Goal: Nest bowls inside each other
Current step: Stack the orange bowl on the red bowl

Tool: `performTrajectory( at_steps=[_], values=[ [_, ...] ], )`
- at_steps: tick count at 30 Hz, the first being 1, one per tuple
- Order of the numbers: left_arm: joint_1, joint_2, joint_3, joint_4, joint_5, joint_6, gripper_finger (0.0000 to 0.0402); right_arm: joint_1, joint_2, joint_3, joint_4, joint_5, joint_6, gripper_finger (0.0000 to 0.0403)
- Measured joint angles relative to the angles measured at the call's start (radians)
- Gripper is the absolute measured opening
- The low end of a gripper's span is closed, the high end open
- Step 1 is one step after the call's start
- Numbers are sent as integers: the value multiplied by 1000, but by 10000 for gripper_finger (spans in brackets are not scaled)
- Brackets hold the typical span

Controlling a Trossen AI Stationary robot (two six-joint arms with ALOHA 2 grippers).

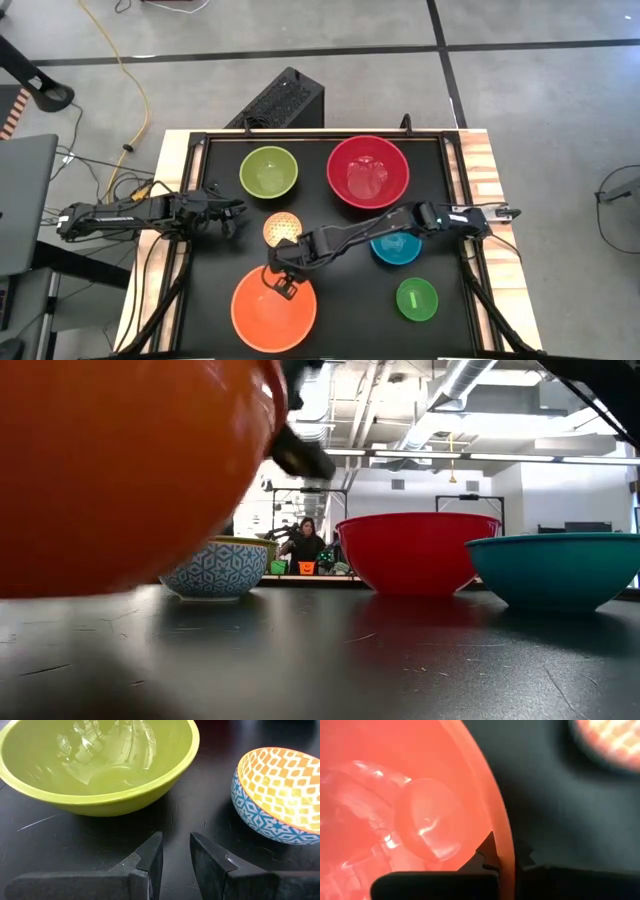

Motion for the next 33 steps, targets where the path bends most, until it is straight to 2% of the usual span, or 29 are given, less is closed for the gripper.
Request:
performTrajectory(
  at_steps=[6,11,15,22,27,33],
  values=[
    [0,0,0,0,1,0,87,-22,-145,0,-102,-28,-128,14],
    [0,0,0,0,0,0,87,-67,-286,0,-288,150,-212,13],
    [0,0,0,0,1,0,87,-152,-383,0,-408,243,-281,13],
    [0,0,0,0,1,0,87,-378,-515,-27,-501,260,-400,13],
    [0,0,0,0,1,0,87,-577,-639,-210,-451,259,-444,13],
    [0,0,0,0,1,0,87,-810,-809,-593,-160,68,-459,12]
  ],
)
